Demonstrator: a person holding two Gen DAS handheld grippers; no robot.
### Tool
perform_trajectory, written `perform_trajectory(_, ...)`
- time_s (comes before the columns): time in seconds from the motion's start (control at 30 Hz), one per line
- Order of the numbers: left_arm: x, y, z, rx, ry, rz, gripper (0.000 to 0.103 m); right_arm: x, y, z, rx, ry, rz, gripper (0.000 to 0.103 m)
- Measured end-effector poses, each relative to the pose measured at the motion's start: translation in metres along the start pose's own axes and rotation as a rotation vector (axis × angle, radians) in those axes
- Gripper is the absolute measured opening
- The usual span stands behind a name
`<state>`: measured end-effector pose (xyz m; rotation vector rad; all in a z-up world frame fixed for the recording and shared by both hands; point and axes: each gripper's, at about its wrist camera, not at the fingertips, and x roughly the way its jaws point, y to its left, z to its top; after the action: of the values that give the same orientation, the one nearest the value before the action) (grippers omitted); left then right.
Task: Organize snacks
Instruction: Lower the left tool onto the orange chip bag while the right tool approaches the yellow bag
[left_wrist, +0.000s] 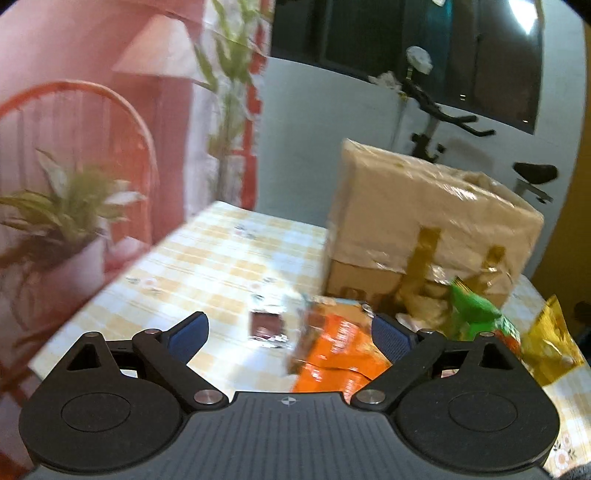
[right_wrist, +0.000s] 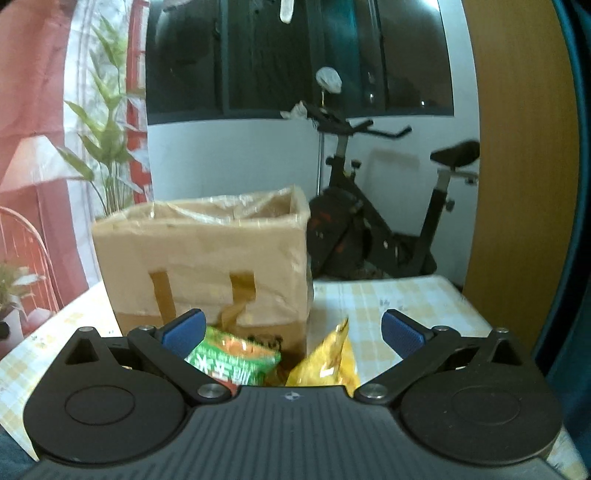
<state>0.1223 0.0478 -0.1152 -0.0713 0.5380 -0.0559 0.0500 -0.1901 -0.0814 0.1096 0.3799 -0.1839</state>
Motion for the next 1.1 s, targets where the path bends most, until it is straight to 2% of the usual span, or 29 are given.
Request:
perform_trajectory(0.13, 0.018, -0.004, -0.008, 0.015, 0.021, -0.046, 0.096, 0.007, 0.005, -0.019, -0.03, 0.034, -0.005, 0.103)
perform_trajectory(0.27, 0.024, -0.007, -0.018, 0.015, 0.06, -0.078, 0.096, 0.009, 0.007, -0.03, -0.03, 0.031, 0.005, 0.103)
perform_trajectory(0.53, 0.046, 0.011, -0.055, -0.095, 0.233, -0.103, 0.096, 0.015, 0.002, -0.045, 0.005, 0.044, 0.001, 0.103)
perform_trajectory(0.83, 0.073, 0.01, -0.054, -0.145, 0.249, -0.138, 0.096, 0.02, -0.001, -0.055, 0.022, 0.051, -0.009, 0.103)
perform_trajectory(0.97, 0.08, -0.002, -0.055, -0.119, 0.252, -0.124, 0.096, 0.021, -0.003, -0.056, 0.021, 0.035, -0.02, 0.103)
perform_trajectory(1.1, 0.089, -0.006, -0.056, -0.126, 0.265, -0.156, 0.096, 0.024, -0.004, -0.057, 0.029, 0.037, -0.028, 0.103)
